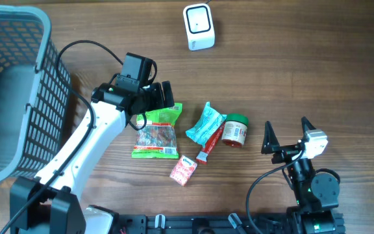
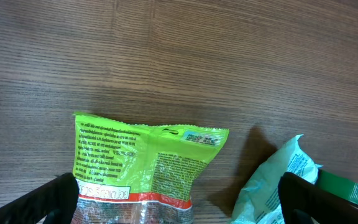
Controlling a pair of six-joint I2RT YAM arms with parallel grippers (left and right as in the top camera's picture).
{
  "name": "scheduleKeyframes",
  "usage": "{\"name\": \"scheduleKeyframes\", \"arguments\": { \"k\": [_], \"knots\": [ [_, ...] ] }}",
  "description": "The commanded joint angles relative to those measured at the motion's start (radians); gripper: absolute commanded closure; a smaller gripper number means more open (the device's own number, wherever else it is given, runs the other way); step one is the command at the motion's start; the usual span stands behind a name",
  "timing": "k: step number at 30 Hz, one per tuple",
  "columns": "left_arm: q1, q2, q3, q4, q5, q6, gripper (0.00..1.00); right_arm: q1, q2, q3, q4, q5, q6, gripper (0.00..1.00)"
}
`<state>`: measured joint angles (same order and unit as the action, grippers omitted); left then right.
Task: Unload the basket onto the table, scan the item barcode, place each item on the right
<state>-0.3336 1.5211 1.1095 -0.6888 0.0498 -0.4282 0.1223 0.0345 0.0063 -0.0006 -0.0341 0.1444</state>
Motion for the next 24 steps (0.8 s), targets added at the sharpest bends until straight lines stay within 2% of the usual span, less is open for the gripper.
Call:
{"name": "scheduleKeyframes", "arguments": {
  "k": [1,5,10,13,18,20,24],
  "knots": [
    [0.002,-0.001,0.006,0.0,0.005,0.005,0.0,-0.005,-0.004,0.04,-0.052,-0.017,0.076,0.0],
    [0.002,-0.001,0.006,0.0,0.005,0.005,0.0,-0.005,0.024,0.214,-0.194,0.022,0.065,0.0],
    [0.002,-0.001,0.006,0.0,0.005,0.005,0.0,-0.005,0.231,0.614,-0.511,0.009,0.102,0.0],
    [0.002,-0.001,0.006,0.0,0.005,0.005,0.0,-0.005,0.448,0.93,-0.785,-0.041,0.091,0.0],
    [0.002,-0.001,0.006,0.0,0.005,0.005,0.0,-0.005,0.969,1.454,-1.356,-0.124,0.096,0.0],
    [0.002,-0.001,0.006,0.0,0.005,0.005,0.0,-0.005,1.139,1.588,-1.448,-0.173,0.109,0.0],
    [0.002,-0.001,0.006,0.0,0.005,0.005,0.0,-0.005,1.387,1.682,-1.455,-0.327,0.114,0.0]
  ]
}}
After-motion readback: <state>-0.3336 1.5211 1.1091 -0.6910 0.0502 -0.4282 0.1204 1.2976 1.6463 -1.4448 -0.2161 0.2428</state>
